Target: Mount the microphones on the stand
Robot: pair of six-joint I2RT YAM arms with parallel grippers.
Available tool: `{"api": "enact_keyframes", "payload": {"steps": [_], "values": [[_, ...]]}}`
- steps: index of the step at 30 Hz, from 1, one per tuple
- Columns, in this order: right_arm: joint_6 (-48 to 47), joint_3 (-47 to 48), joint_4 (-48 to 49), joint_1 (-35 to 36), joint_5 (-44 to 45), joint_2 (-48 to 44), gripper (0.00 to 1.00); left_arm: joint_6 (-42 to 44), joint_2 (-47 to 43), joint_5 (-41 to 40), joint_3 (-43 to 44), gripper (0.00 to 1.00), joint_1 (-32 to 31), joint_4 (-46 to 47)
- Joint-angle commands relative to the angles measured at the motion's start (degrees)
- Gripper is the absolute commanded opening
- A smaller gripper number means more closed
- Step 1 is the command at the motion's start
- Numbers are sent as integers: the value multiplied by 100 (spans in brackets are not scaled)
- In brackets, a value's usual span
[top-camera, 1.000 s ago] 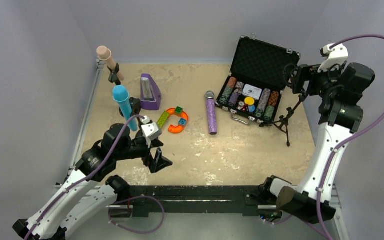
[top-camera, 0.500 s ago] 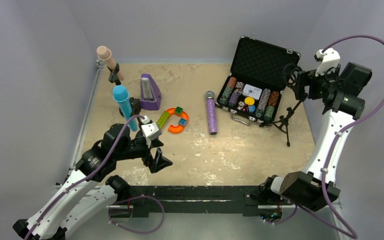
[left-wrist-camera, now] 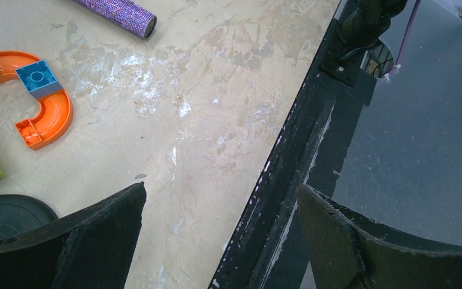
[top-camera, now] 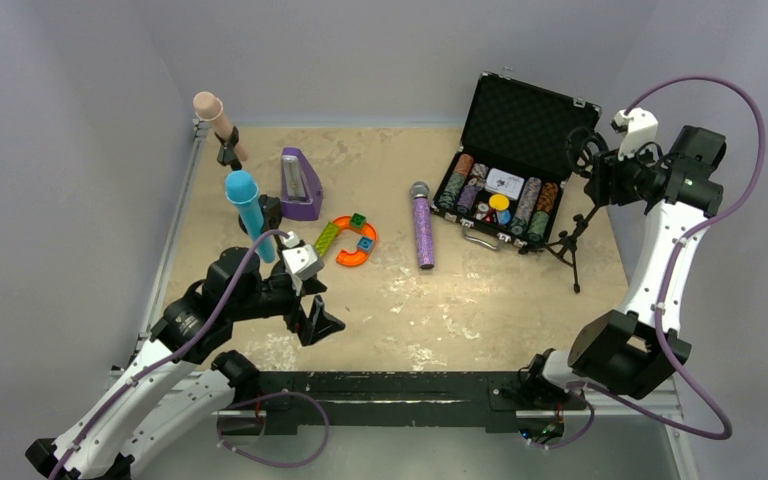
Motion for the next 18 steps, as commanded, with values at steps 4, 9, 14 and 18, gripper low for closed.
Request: {"api": "enact_keyframes", "payload": {"steps": [4, 9, 14, 18], "values": [[-339, 402, -297, -17, -505, 22, 35, 163, -36, -47, -51, 99, 39, 225], [-444, 457, -505, -17, -729, -171, 26, 163, -36, -55, -51, 99, 34, 218], [-520, 575, -919, -9, -980, -554, 22, 172, -44, -47, -51, 99, 38, 223], [-601, 614, -1312, 5, -1254, -950, 21, 189, -69, -44, -51, 99, 34, 219]]}}
